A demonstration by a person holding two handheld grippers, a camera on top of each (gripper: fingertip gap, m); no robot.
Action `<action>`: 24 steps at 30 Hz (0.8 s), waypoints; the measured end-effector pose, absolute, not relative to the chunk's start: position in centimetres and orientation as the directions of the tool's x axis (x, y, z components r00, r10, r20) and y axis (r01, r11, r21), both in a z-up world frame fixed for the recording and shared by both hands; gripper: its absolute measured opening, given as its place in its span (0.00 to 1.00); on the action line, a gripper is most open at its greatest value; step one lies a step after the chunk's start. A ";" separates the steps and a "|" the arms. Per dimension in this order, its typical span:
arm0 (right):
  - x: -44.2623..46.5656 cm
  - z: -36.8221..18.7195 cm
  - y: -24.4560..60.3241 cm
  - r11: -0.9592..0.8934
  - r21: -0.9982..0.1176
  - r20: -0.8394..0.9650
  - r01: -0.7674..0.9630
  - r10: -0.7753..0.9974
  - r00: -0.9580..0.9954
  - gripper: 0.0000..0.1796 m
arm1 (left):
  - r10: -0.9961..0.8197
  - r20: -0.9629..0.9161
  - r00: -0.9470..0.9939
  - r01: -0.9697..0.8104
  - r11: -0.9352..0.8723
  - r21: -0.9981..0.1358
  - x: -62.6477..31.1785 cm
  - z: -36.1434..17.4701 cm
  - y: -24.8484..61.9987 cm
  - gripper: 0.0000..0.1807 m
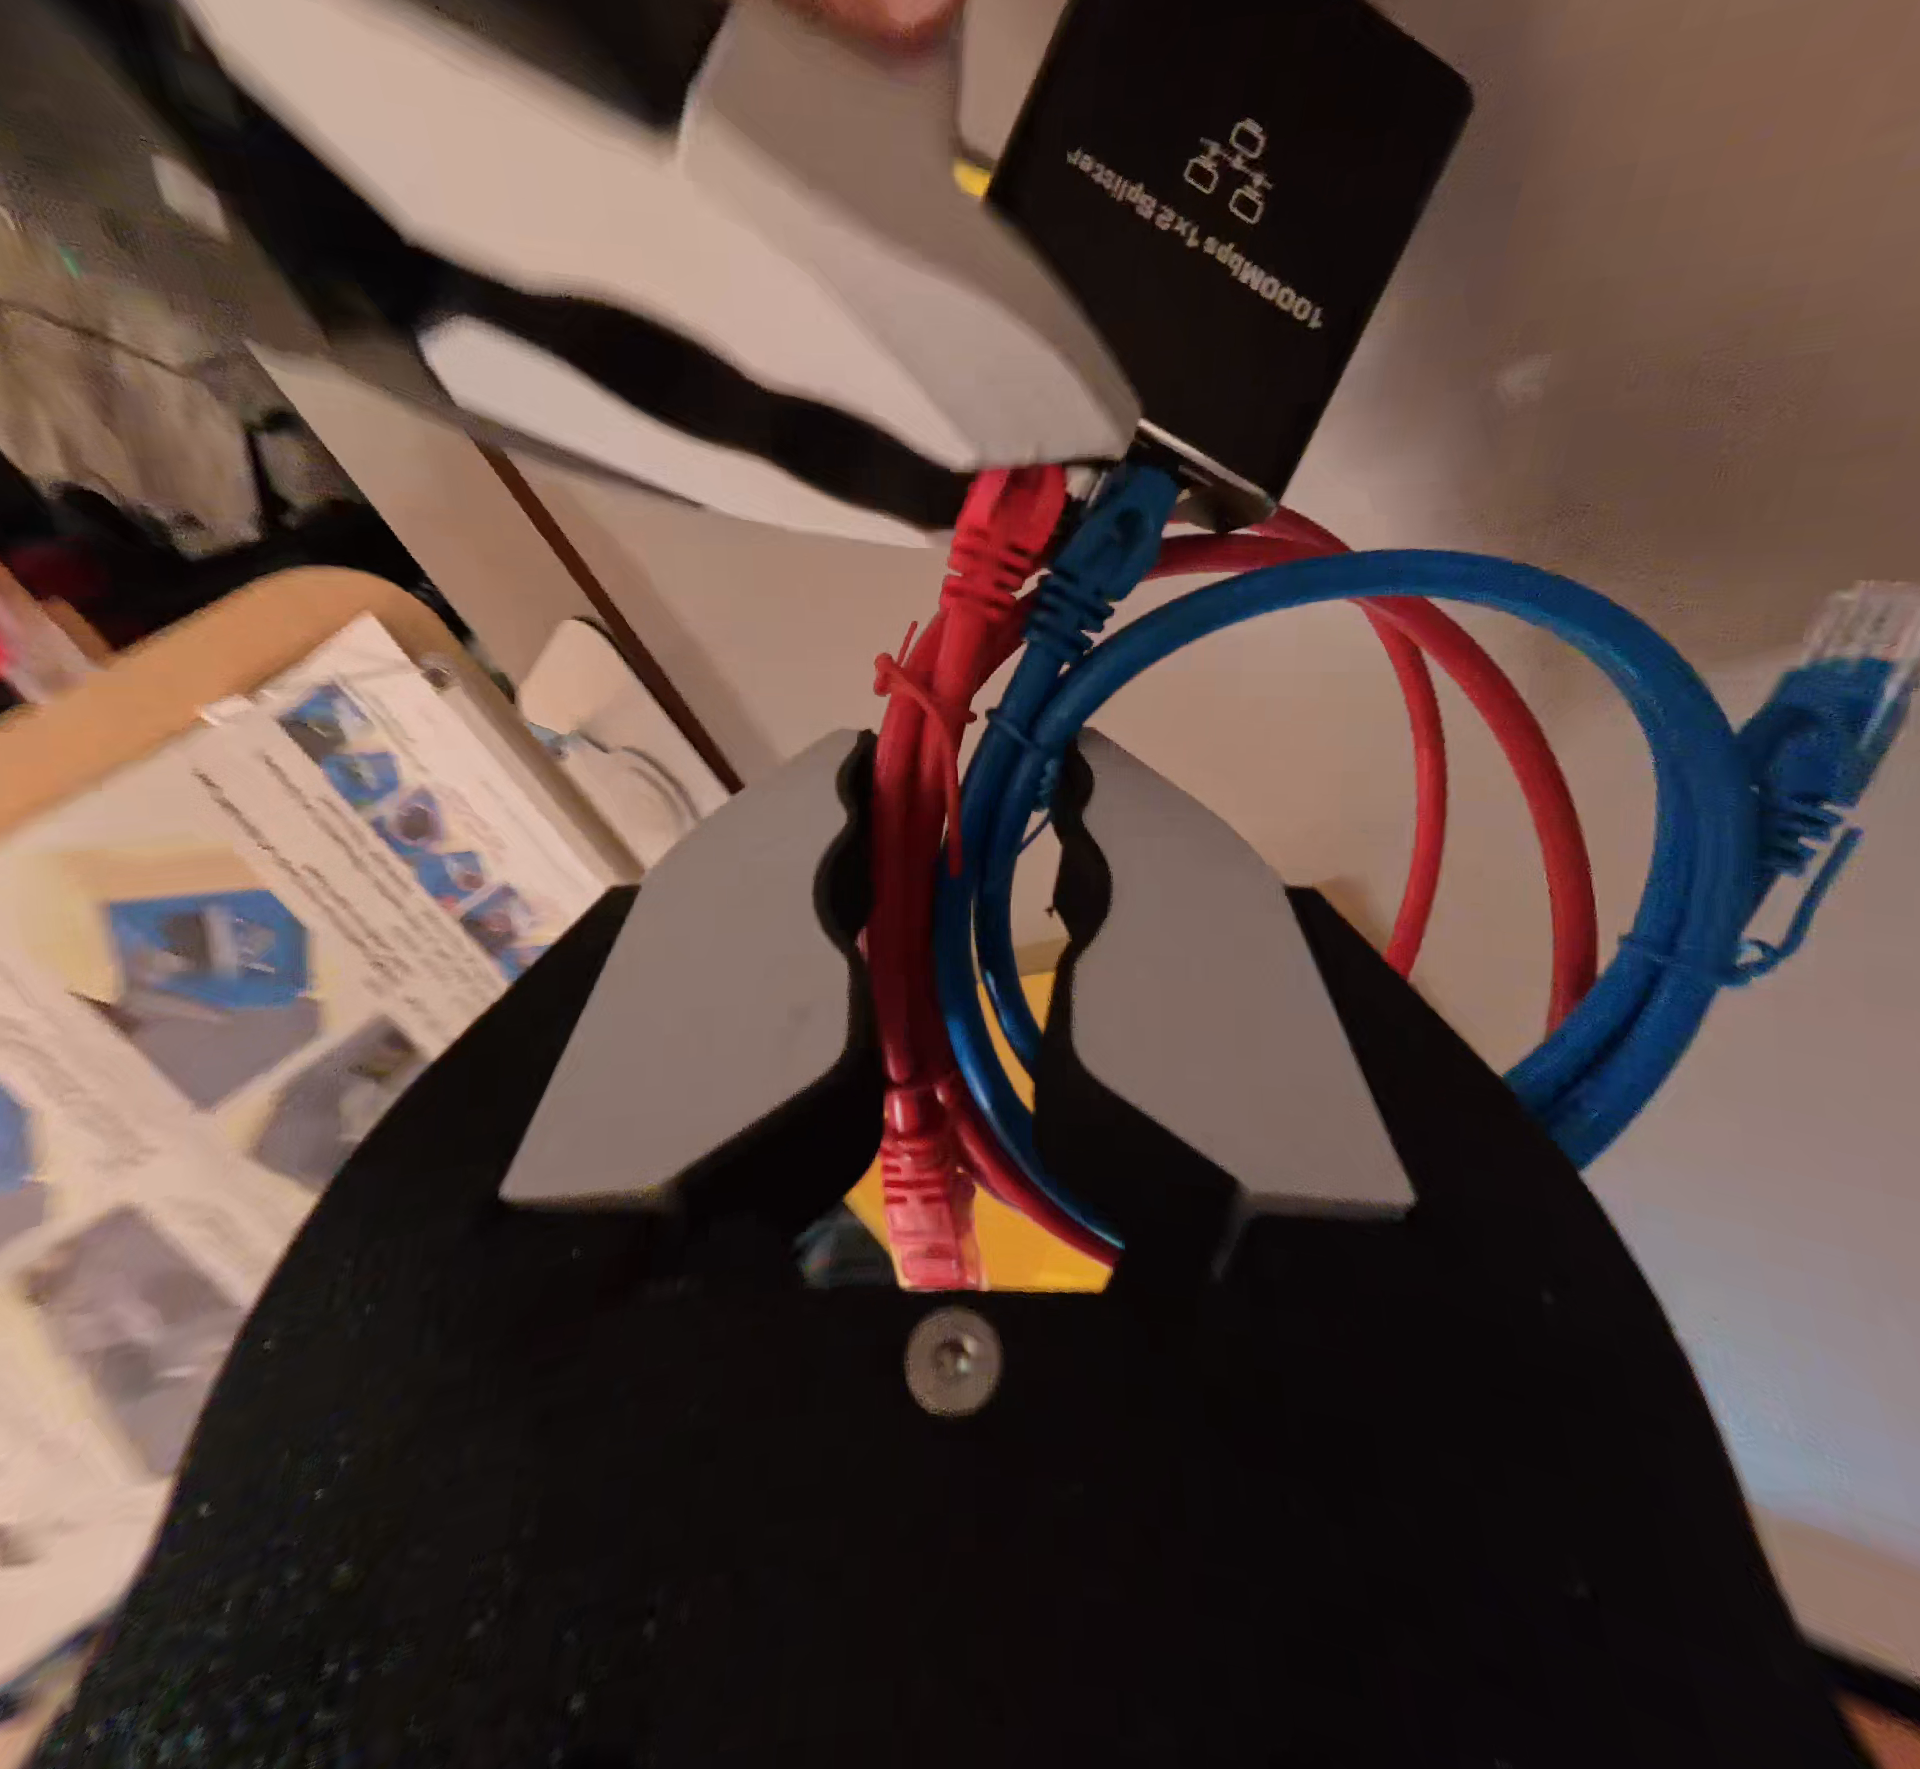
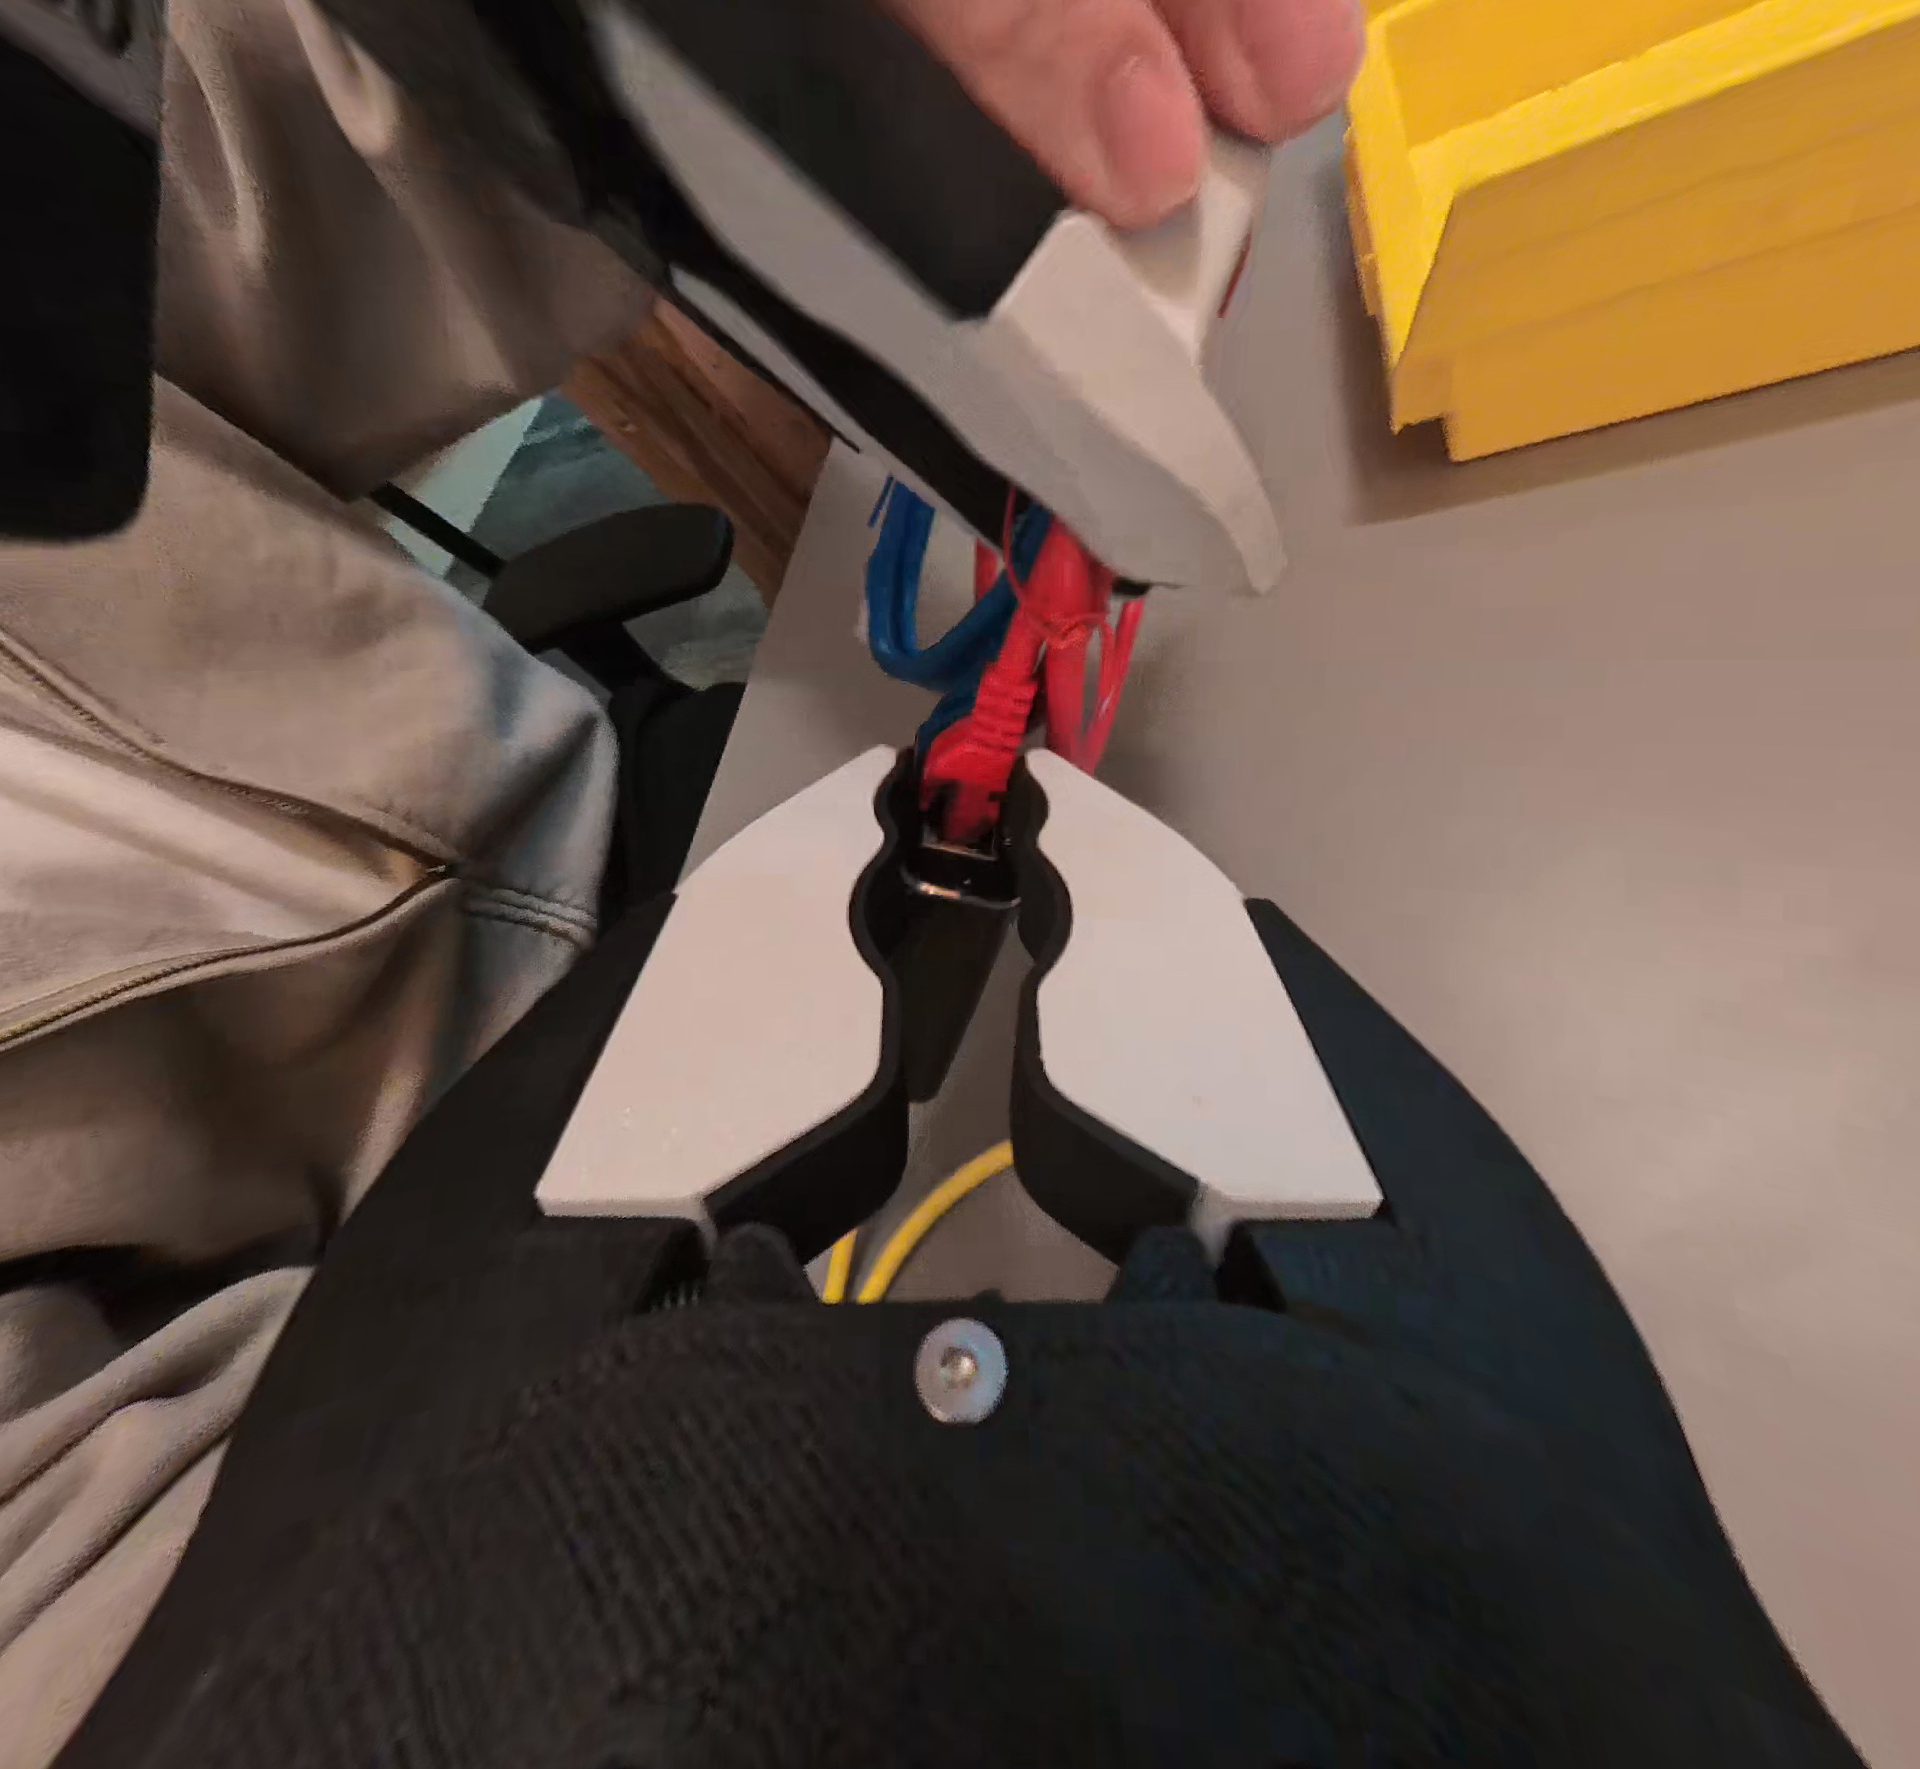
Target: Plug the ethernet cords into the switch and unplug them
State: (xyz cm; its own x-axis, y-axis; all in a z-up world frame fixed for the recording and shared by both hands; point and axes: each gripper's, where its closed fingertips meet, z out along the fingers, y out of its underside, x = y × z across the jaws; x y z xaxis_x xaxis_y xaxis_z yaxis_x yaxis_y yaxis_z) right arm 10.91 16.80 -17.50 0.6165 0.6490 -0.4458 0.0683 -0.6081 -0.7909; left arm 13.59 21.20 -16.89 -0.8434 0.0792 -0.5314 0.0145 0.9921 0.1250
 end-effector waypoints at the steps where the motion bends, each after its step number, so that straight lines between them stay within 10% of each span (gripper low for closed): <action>1: 11.3 -17.0 16.6 -0.572 -0.818 -0.415 0.059 0.658 0.628 0.14 | 0.002 -0.526 -0.851 -0.036 0.998 0.061 13.6 -16.9 21.4 0.17; 11: 15.8 -7.0 9.9 0.029 -0.996 0.085 0.081 0.189 0.978 0.21 | -0.787 -0.168 -0.593 -0.559 0.553 -0.618 14.2 -16.6 25.6 0.16; 15: 13.3 -12.2 11.3 -0.120 -0.993 -0.027 0.000 0.224 0.974 0.21 | -0.830 -0.032 -0.557 -0.554 0.400 -0.731 13.1 -16.2 24.0 0.16; 24: 14.8 -10.8 13.7 0.240 -0.932 -0.236 -0.270 0.161 0.958 0.26 | -0.827 0.133 -0.546 -0.476 0.175 -0.862 10.7 -14.8 19.3 0.16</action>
